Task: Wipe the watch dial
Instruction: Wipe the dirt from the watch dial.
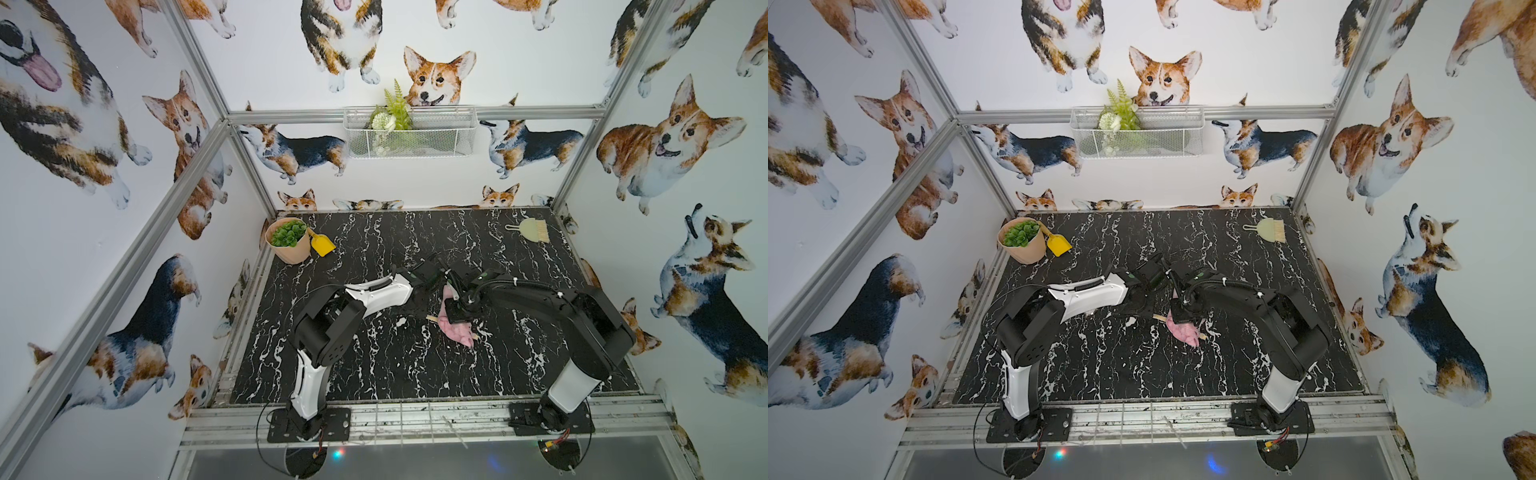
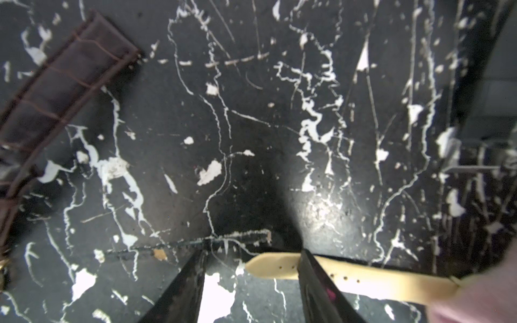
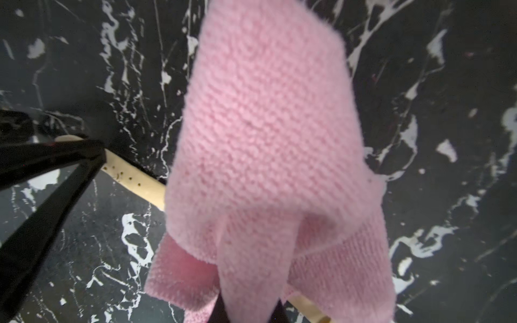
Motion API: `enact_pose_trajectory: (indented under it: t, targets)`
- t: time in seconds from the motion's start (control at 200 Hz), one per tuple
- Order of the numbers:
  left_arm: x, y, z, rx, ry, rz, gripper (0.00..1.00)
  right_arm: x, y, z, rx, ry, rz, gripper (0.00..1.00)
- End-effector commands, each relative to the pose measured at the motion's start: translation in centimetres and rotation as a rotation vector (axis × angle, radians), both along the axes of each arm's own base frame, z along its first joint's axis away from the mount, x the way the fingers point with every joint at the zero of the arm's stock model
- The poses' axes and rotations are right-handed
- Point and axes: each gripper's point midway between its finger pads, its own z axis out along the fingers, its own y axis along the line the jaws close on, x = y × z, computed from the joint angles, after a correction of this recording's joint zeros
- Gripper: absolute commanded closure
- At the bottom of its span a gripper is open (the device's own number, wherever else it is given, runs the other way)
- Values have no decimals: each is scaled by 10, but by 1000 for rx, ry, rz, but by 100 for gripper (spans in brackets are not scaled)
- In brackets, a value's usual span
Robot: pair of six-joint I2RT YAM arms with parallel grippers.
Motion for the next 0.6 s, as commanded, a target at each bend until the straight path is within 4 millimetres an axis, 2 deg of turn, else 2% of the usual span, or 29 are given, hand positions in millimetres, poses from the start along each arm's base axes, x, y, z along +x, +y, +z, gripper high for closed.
enact_pose_trajectory:
  t: [0.0,0.2,0.41,0.596]
  targets:
    - [-53,60,-60,275,232,-12,44,-4,-2,-11,-28,12,17,91]
    - [-53,61,-61,281,235,-13,44,-17,-25,-36,-138,62,-9,91]
    - [-55,65,-63,290,242,-12,44,-14,-37,-47,-191,98,-70,93]
    - [-56,67,-65,302,248,-11,45,-14,-55,-54,-278,132,-100,95]
